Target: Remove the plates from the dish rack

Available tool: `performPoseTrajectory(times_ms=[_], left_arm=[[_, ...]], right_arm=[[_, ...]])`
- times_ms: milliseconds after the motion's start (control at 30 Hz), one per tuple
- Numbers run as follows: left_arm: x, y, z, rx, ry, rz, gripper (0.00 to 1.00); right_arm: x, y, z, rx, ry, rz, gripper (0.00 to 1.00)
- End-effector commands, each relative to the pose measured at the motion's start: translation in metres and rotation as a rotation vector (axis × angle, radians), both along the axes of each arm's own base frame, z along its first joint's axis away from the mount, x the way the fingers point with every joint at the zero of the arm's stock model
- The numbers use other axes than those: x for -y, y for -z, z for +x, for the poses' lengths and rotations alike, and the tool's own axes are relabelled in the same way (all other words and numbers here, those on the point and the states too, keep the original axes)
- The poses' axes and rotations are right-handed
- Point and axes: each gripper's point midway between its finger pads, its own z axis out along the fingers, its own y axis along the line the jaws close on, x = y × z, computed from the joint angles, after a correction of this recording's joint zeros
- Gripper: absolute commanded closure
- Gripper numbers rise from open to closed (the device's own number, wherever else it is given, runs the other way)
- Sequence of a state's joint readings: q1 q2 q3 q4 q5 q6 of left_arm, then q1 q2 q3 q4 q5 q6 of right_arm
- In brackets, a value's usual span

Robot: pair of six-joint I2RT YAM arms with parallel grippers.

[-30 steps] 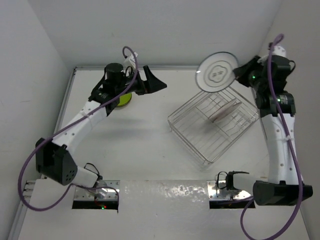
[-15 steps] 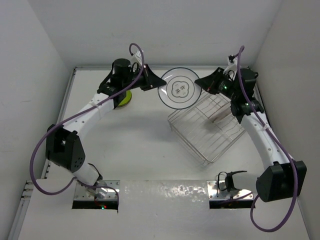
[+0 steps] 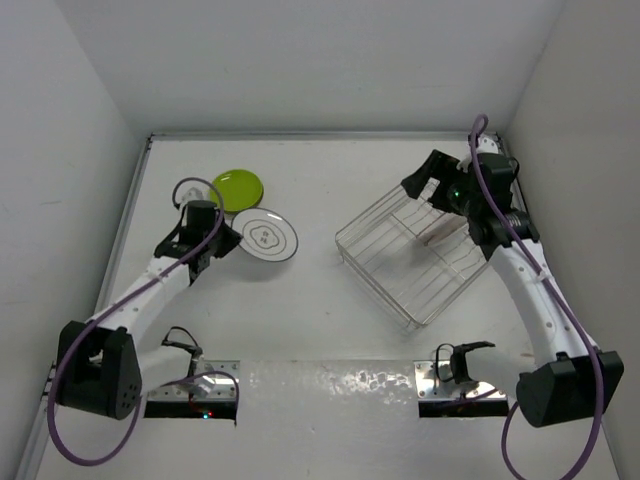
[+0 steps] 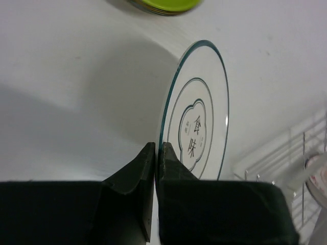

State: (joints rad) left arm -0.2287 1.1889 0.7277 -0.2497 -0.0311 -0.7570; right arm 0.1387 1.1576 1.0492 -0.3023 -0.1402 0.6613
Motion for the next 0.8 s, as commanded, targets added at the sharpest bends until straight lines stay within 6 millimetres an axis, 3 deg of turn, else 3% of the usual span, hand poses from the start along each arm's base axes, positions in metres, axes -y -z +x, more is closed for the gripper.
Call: performPoseTrajectory(times_ms=[0, 100, 233, 267, 300, 333, 367, 400, 500, 600, 767], left_arm=[[-0.031, -0.001, 0.000, 0.063, -0.162, 0.037, 1.00], [-0.036, 0.030, -0.011, 0.011, -0.175, 0.052, 1.00], [-0.036, 0.054, -0.015, -0.028, -0.163, 0.061, 1.00], [-0.034, 0.061, -0.017, -0.051, -0.147, 0.067, 0.95], [-0.034, 0.065, -0.019, -0.066, -0.142, 0.071, 0.86], [-0.034, 0.069, -0.021, -0.082, -0.141, 0.072, 0.44], [-0.034, 0.071, -0.023, -0.094, -0.139, 0.074, 0.12], [-0.034, 0.073, -0.026, -0.110, -0.137, 0.079, 0.00], [-0.032, 0.071, -0.032, -0.125, -0.105, 0.092, 0.00], [-0.029, 0.053, -0.034, -0.107, -0.077, 0.136, 0.00], [-0.035, -0.020, -0.028, 0.045, -0.071, 0.206, 0.00]], right_arm=[[0.031, 0.011, -0.016, -0.031, 0.092, -0.142, 0.01], [0.040, 0.018, -0.021, -0.045, 0.109, -0.190, 0.01], [0.048, 0.024, -0.025, -0.072, 0.097, -0.255, 0.01], [0.051, 0.026, -0.027, -0.084, 0.103, -0.270, 0.01], [0.057, 0.030, -0.029, -0.109, 0.108, -0.290, 0.01], [0.063, 0.033, -0.031, -0.127, 0.132, -0.308, 0.01], [0.069, 0.038, -0.035, -0.162, 0.148, -0.322, 0.01], [0.075, 0.040, -0.036, -0.181, 0.166, -0.333, 0.01], [0.097, 0.047, -0.045, -0.237, 0.277, -0.350, 0.01], [0.113, 0.044, -0.049, -0.228, 0.377, -0.340, 0.01], [0.130, 0.034, -0.047, -0.193, 0.495, -0.342, 0.01]])
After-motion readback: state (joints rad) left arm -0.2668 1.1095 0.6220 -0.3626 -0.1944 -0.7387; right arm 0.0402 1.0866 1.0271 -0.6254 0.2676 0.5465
